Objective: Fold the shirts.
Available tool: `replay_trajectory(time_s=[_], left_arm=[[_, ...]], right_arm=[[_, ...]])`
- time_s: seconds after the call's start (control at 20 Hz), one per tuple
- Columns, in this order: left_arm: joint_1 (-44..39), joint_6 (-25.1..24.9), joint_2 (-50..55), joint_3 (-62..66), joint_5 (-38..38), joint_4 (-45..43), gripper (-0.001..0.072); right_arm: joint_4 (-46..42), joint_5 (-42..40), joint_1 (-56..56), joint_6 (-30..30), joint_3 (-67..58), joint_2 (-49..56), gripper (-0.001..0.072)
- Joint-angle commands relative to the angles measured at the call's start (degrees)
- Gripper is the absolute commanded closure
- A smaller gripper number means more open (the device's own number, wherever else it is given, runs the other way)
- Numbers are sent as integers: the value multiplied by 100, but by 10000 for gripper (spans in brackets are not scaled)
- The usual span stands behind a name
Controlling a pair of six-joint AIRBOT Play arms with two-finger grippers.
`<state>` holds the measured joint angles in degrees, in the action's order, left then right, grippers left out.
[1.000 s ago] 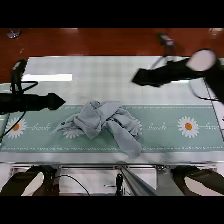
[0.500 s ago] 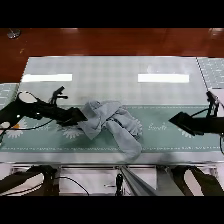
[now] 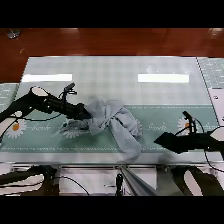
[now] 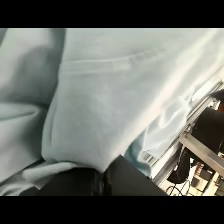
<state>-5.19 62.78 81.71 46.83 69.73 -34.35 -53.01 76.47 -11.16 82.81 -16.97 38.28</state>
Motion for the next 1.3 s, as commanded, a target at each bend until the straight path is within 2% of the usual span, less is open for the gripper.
replay_trajectory(time_s=[0.0, 0.3, 0.5, 0.55, 0.6, 0.65, 0.75, 0.9, 1.1, 1.25], left_arm=[[-13, -61, 39, 127, -4, 33, 687], [-15, -61, 39, 127, -2, 33, 687], [-13, -57, 37, 127, 2, 35, 687], [-13, -57, 28, 129, -2, 52, 687], [-4, -61, -9, 131, -7, 122, 687], [20, -94, -96, 153, -17, 240, 687], [203, -367, -466, 343, -17, 811, 687], [693, -599, -1189, 1119, -142, 1805, 687], [1250, -323, -1950, 2846, -881, 2144, 687], [1733, -111, -2328, 4236, -911, 2124, 687]], right_arm=[[505, -579, 1145, 260, 149, 17, 92], [1329, -2216, 3088, 208, -76, 1469, 92], [1513, -2791, 3757, 87, -638, 2474, 95], [1565, -2774, 3829, 33, -813, 2680, 180], [1554, -2704, 3893, -59, -979, 2839, 404], [1567, -2634, 3906, -260, -1143, 2924, 682], [1180, -2586, 3742, -254, -1663, 2811, 682], [293, -2155, 2817, 170, -3259, 2400, 682], [-153, -1300, 1515, 352, -6629, 2256, 682], [-201, -540, 1091, 284, -8970, 2256, 682]])
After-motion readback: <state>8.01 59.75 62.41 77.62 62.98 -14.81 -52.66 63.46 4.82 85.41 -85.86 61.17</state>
